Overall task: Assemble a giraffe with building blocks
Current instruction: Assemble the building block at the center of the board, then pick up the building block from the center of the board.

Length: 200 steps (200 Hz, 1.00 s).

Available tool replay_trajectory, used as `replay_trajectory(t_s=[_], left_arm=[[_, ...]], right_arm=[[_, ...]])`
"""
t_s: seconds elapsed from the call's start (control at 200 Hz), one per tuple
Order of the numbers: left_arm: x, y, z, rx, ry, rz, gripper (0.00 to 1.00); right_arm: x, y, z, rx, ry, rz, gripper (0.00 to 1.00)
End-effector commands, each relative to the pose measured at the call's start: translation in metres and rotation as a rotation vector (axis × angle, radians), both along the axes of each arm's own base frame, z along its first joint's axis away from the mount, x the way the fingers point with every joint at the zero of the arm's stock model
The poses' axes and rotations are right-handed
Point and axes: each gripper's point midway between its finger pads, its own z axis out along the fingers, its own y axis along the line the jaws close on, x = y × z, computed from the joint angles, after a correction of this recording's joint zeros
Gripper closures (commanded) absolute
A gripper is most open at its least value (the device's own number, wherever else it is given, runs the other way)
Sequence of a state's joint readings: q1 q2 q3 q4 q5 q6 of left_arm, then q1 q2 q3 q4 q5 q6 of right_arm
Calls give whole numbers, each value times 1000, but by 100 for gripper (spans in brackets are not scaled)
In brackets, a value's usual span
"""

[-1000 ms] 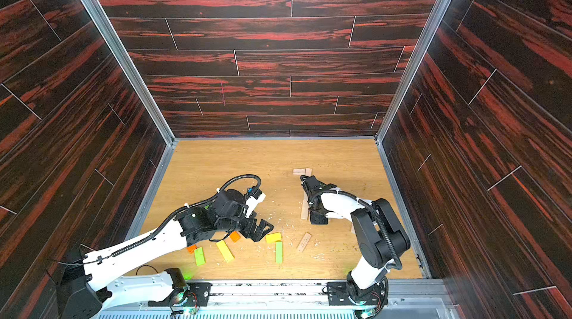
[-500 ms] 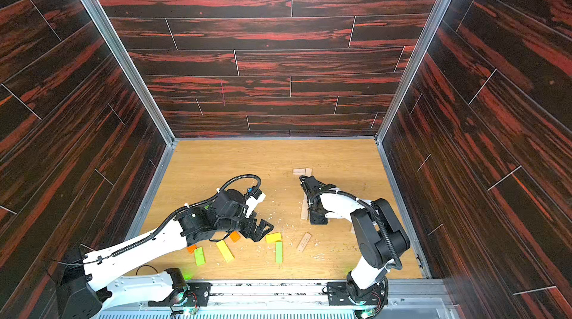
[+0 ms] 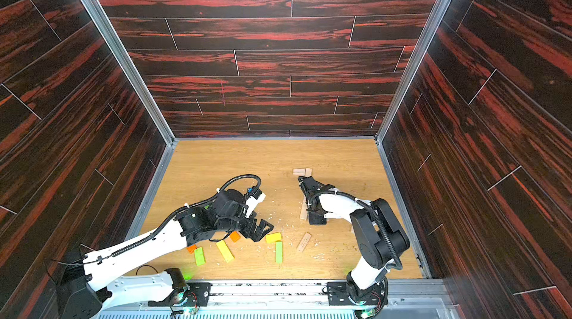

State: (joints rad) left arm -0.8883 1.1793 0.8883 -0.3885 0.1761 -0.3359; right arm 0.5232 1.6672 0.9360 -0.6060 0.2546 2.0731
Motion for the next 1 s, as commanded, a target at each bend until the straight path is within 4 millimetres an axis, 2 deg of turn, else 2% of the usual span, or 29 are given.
replay_trajectory(t_s=[0.0,0.321,0.426,0.586,0.691,0.792,0.872,0.997], left_arm=[[1,1,8,-13,-33,-9,0],[2,1,7,-9,-31,-7,0],[1,1,8,-9,-31,-8,0],[2,-1,10,-19,-29,-4,0],[4,-3,11,-30,-25,5,0],[6,-9,11,-56,-11,7,0],[8,-18,10,-84,-1,-2,0],[10,-32,4,-98,37,-21,0]], right_arm=[[-11,-7,-3,-27,33,-83,55],[-7,-15,17,-65,-13,-69,40],[-3,-15,30,-71,-46,-39,37],[1,-19,61,-97,-111,54,36],[-3,-35,87,-170,-151,132,36],[-10,-61,103,-256,-154,205,36],[-16,-82,102,-278,-121,264,35],[-19,-108,85,-238,-98,369,35]])
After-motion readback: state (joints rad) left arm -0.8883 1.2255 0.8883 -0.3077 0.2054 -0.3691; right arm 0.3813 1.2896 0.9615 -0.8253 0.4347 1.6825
